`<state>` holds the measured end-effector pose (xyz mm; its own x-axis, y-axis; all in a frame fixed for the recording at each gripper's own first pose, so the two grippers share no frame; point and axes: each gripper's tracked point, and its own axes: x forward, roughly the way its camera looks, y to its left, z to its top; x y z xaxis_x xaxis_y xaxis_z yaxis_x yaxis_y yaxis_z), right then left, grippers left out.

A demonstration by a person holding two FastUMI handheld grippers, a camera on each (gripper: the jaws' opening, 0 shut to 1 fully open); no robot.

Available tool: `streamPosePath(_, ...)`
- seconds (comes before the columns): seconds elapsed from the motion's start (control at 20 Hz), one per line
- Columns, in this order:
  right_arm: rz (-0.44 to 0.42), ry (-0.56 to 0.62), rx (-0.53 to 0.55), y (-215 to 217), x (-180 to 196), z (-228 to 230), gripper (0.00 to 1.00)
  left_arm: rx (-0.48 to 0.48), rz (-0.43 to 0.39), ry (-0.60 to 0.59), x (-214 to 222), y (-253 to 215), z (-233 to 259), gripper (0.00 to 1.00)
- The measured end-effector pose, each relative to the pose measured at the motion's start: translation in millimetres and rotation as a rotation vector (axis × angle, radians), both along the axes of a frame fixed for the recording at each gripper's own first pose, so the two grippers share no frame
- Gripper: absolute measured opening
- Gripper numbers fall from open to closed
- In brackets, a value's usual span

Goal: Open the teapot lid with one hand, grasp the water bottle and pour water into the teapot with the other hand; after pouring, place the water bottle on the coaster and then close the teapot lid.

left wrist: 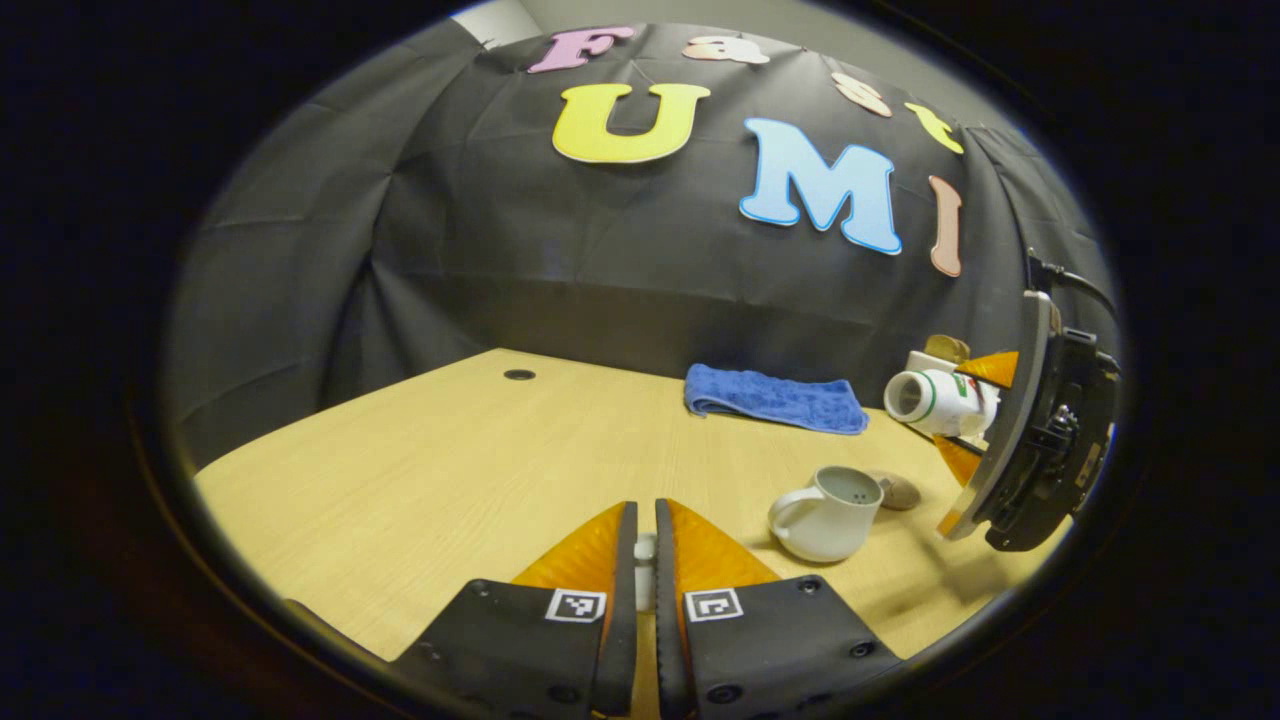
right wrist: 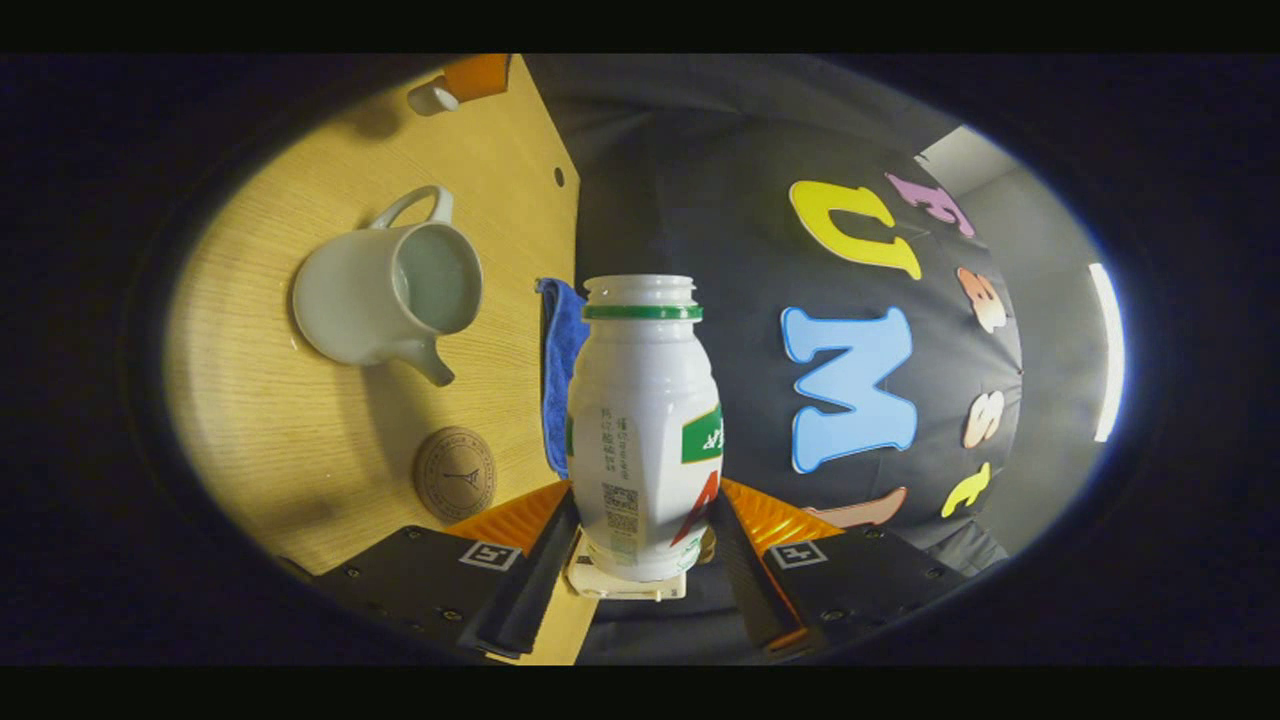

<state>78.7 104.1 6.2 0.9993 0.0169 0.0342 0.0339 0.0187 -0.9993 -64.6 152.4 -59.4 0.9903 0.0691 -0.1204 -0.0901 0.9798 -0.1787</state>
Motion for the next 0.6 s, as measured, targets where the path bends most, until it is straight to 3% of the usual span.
streamPosePath(0.6,0.034,-0.063,-0.135,2.1,2.2,30.0,0.75,0.000,-0.005,0.001,0.0,0.1,-1.3,0.19)
